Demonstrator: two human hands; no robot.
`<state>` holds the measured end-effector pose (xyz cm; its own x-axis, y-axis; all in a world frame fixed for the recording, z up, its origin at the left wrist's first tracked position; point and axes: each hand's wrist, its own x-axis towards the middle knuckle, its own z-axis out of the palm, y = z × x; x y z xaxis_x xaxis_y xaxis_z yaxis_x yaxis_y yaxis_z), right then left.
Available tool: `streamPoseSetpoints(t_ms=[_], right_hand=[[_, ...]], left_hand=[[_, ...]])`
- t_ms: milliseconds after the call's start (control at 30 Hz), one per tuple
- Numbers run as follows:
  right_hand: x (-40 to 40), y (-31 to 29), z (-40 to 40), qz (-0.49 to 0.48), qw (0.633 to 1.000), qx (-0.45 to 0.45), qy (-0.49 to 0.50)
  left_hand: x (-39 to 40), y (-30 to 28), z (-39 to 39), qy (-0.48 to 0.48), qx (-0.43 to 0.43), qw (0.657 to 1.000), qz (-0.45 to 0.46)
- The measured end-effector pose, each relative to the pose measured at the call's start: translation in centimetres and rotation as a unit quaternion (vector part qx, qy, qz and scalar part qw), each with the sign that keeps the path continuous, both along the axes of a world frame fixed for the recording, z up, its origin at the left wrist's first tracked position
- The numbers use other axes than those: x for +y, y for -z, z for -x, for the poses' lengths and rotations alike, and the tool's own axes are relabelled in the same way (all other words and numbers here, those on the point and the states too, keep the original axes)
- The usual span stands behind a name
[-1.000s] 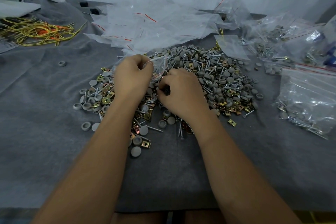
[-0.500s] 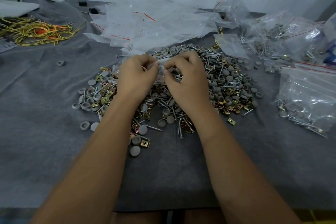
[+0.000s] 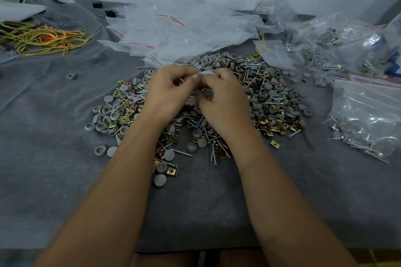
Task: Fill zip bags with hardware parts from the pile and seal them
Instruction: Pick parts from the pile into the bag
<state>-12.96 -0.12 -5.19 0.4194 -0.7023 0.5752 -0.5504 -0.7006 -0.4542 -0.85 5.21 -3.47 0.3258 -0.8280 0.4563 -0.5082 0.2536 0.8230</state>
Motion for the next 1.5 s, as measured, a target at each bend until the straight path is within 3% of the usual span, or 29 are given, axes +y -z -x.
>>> streamPoseSetpoints(t_ms=[200,433,667,833,1033,1200,1300,1500], right_hand=[[0.0,-0.2,0.0,0.020,0.999,0.022,0.021],[0.2,-0.3,0.1,0.004,0.999,-0.010,-0.031],[0.2,-0.4,0.1,-0.057,0.984,-0.145,-0.082],[0.4,-0.4,0.3,-0.063,0.980,-0.175,-0.066],[0.1,-0.4,0.2,-0.061,0.996,-0.069,-0.019],[0.0,-0.1,0.0,-0.018,0.997,0.080,-0.014],[0.1,-0.1,0.0,-0.008,0.993,0.117,-0.008],[0.2,-0.4,0.2,-0.012,0.990,0.139,-0.033]], left_hand=[[0.0,0.0,0.2,-0.001,0.027,0.999,0.025],[-0.2,0.0,0.2,-0.039,0.038,0.998,0.033],[-0.4,0.2,-0.4,-0.171,0.020,0.983,0.072],[-0.3,0.0,-0.9,-0.254,0.032,0.959,0.121],[0.2,-0.2,-0.8,-0.307,-0.075,0.929,0.195],[0.0,0.0,-1.0,-0.323,-0.155,0.916,0.182],[-0.3,0.4,-1.4,-0.289,-0.128,0.943,0.105],[-1.1,1.2,-1.9,-0.231,0.029,0.972,-0.020]])
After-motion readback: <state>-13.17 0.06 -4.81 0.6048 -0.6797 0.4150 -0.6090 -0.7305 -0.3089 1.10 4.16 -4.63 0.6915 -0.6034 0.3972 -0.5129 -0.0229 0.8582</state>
